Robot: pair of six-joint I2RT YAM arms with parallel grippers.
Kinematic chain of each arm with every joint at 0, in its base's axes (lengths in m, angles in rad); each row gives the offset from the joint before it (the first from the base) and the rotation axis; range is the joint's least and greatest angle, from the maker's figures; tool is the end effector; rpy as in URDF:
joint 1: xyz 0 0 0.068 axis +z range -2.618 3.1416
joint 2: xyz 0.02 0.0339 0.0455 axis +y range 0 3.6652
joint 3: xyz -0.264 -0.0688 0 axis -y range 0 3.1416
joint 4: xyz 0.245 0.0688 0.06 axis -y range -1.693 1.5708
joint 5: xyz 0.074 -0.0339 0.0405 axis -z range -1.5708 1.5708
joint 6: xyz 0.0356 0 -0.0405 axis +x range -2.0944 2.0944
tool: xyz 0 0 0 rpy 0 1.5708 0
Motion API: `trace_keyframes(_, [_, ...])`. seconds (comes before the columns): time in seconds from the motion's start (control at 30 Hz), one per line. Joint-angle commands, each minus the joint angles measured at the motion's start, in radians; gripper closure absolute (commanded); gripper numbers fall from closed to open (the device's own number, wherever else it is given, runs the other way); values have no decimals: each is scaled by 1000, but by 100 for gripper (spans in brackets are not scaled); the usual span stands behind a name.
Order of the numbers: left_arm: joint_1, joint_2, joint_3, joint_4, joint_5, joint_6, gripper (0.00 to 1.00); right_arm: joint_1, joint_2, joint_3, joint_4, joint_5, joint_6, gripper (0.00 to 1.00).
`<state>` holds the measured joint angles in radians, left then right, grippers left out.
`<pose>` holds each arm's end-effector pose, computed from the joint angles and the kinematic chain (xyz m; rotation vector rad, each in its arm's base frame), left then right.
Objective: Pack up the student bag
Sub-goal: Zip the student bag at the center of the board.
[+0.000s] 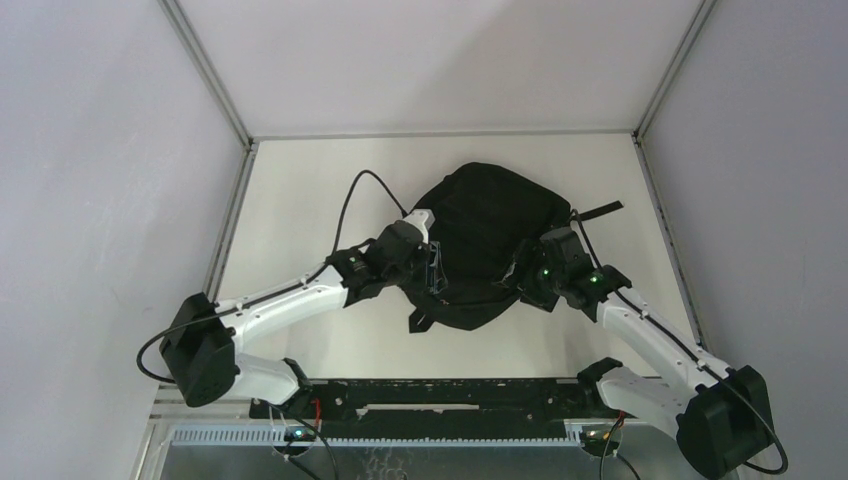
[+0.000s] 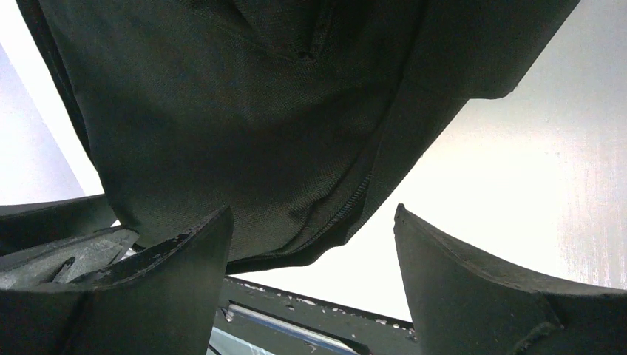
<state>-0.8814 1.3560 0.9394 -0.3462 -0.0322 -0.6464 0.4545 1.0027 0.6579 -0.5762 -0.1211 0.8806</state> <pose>0.1862 -0.2240 0.2514 0.2702 2.4328 -0.6954 0.1733 0.0895 0.2226 0.5024 2.5756 0.6720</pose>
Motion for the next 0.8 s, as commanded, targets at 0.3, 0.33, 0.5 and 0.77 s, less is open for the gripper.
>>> trace_keyframes(0.3, [-5, -30, 42, 62, 84, 7, 68, 11, 10, 31, 30, 0, 9, 13])
trace_keyframes(0.33, [-4, -35, 41, 60, 78, 9, 71, 11, 11, 31, 30, -1, 9, 13])
trace_keyframes(0.5, [-5, -56, 45, 35, 61, 17, 87, 13, 16, 31, 32, -3, 9, 14])
trace_keyframes(0.77, [-7, -135, 15, -4, 5, 28, 85, 15, 18, 31, 30, 1, 10, 14])
